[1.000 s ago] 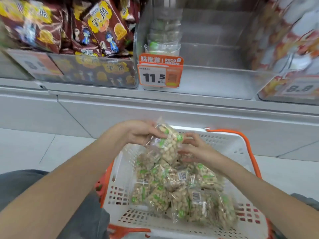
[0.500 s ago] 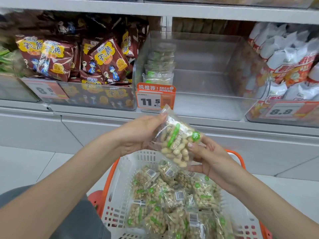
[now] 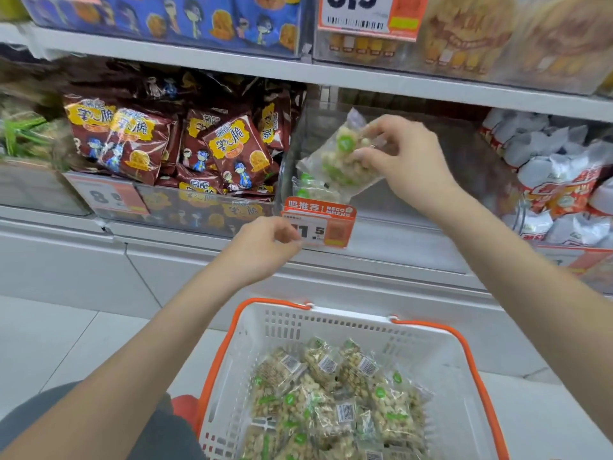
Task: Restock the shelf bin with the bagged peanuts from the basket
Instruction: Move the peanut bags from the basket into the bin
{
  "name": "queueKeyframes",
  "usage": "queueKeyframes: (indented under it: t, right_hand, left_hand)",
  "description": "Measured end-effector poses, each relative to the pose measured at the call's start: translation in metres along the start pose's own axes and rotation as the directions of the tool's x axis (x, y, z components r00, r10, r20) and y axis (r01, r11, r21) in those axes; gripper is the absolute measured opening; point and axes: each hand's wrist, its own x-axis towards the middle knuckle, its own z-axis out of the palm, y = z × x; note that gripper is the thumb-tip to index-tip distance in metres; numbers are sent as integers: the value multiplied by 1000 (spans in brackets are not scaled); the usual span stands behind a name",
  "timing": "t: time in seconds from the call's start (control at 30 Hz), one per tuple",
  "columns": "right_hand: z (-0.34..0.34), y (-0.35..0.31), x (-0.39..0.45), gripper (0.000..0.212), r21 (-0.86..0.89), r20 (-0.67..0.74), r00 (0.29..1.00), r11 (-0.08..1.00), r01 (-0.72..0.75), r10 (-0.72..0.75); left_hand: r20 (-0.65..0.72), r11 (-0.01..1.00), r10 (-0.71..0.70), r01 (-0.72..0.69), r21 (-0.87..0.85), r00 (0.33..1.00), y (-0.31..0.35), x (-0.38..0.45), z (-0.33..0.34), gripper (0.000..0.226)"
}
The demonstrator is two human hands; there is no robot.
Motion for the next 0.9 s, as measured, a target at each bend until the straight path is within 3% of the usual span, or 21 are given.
queueKeyframes:
  t: [0.1, 0.17, 0.3, 0.4, 0.57, 0.77, 0.83, 0.9]
  right_hand:
    - [35, -10, 24, 27, -201, 378, 925, 979, 34, 45]
    - [54, -16, 28, 37, -248, 497, 863, 967, 48, 85]
    - [53, -17, 38, 51, -162, 578, 793, 979, -122, 194]
    - [42, -12, 42, 38, -156, 613, 750, 969, -194, 249]
    - [63, -6, 38, 5, -218, 560, 787, 963, -161, 259]
    - [74, 2, 36, 6, -270, 524, 830, 961, -53, 193]
    - [72, 0, 36, 6, -272, 559, 814, 962, -1, 158]
    - [68, -2, 36, 12, -247, 643, 746, 969, -11, 173]
  left_hand:
    - [28, 1000, 29, -29, -6, 999, 2, -3, -3, 12]
    - [39, 999, 44, -43, -18, 998, 2, -5, -6, 15]
    - [33, 998, 52, -51, -43, 998, 4, -6, -11, 14]
    - [32, 997, 56, -55, -58, 998, 6, -6, -13, 13]
    - [32, 998, 63, -63, -11, 997, 10, -6, -12, 18]
    - [61, 997, 74, -75, 15, 995, 11, -8, -7, 21]
    - [70, 997, 82, -82, 3, 994, 13, -9, -4, 21]
    - [89, 996, 87, -88, 3, 992, 15, -9, -2, 21]
